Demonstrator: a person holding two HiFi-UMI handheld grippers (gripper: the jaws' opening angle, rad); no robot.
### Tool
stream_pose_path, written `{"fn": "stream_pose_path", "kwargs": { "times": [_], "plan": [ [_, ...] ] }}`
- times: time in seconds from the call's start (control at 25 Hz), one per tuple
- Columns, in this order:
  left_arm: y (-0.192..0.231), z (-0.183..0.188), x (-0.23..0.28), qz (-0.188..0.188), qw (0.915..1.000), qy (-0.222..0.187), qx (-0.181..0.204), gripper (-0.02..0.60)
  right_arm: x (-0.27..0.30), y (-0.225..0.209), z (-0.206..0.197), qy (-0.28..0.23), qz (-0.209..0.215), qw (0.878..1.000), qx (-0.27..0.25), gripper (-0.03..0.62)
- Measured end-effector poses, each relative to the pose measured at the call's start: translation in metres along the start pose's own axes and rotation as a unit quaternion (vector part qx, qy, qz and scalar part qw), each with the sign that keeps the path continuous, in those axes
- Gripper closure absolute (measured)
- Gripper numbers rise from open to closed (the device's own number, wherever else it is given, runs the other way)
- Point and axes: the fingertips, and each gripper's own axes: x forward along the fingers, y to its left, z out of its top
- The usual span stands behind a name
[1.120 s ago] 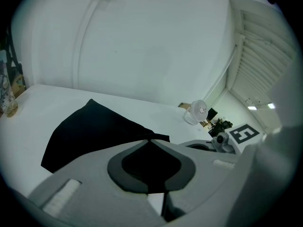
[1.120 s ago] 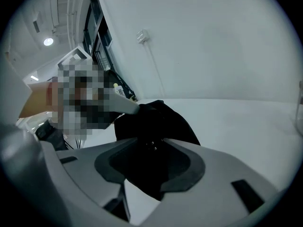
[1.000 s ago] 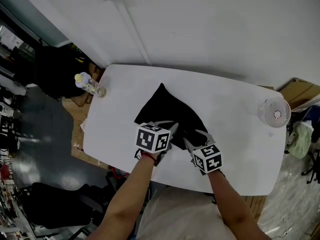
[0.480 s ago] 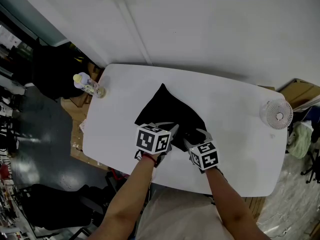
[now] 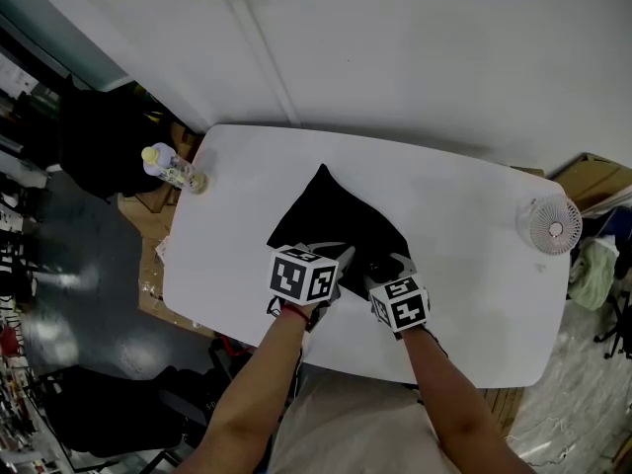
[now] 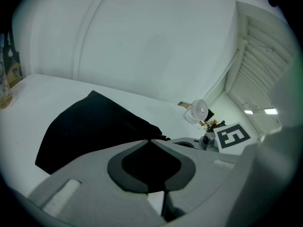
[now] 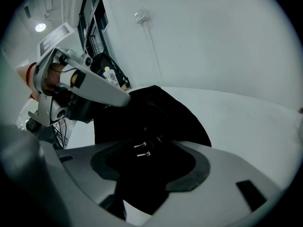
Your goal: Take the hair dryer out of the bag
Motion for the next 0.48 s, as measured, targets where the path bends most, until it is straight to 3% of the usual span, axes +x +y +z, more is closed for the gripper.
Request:
{"fn": "stream_pose_path", "kwargs": {
  "times": [0.28,0.36,0.48],
  "plan": [
    [0.0026,-0.0041,0.0013,-0.007,1.0000,0.001,0.000,0.561,0.0076,-0.0024,-0.0033,0.008,-0.014,1.000,-0.007,0.361],
    [0.0029,-0.0047,0.0010,-0.008,1.0000,0.002,0.000,0.561,0.0082,-0.0044,-0.0040,0.012,-0.023,1.000,-0.014,0.401],
    [0.0039,-0.0046,0.0002,-0.010,0.9999,0.002,-0.001,0.561,0.0077,-0.0055,-0.0041,0.017,-0.031,0.999,-0.028,0.412]
  ]
}}
